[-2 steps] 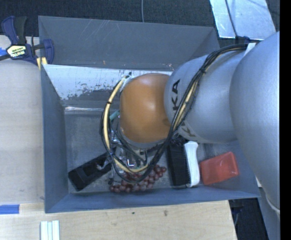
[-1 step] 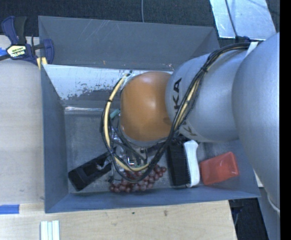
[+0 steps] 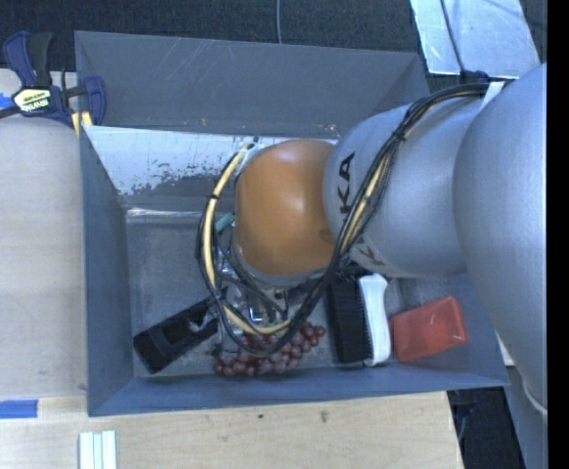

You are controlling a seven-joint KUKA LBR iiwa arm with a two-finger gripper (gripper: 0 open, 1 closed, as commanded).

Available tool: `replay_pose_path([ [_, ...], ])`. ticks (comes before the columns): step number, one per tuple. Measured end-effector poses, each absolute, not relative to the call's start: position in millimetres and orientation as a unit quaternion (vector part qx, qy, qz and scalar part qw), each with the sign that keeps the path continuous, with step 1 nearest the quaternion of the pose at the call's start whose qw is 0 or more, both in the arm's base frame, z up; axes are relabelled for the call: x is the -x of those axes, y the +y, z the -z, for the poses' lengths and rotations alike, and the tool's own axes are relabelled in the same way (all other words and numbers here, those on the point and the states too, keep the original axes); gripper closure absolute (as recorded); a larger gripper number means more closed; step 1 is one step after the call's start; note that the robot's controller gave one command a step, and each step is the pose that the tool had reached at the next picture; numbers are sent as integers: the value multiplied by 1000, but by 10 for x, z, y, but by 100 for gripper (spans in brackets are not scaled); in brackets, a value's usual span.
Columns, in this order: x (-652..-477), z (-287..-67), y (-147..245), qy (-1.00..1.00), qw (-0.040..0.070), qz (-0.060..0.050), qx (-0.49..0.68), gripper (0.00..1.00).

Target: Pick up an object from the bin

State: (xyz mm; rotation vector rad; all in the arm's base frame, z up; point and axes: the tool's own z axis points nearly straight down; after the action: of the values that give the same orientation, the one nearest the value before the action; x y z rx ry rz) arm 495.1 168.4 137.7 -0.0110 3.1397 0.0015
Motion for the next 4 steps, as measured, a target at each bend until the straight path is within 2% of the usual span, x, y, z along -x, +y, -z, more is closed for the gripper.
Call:
replay_pose_path([
  [1,-5196,-825,1792,988,-1,1,154,100],
  [4,-5198,-827,1788,988,-1,1,153,100],
])
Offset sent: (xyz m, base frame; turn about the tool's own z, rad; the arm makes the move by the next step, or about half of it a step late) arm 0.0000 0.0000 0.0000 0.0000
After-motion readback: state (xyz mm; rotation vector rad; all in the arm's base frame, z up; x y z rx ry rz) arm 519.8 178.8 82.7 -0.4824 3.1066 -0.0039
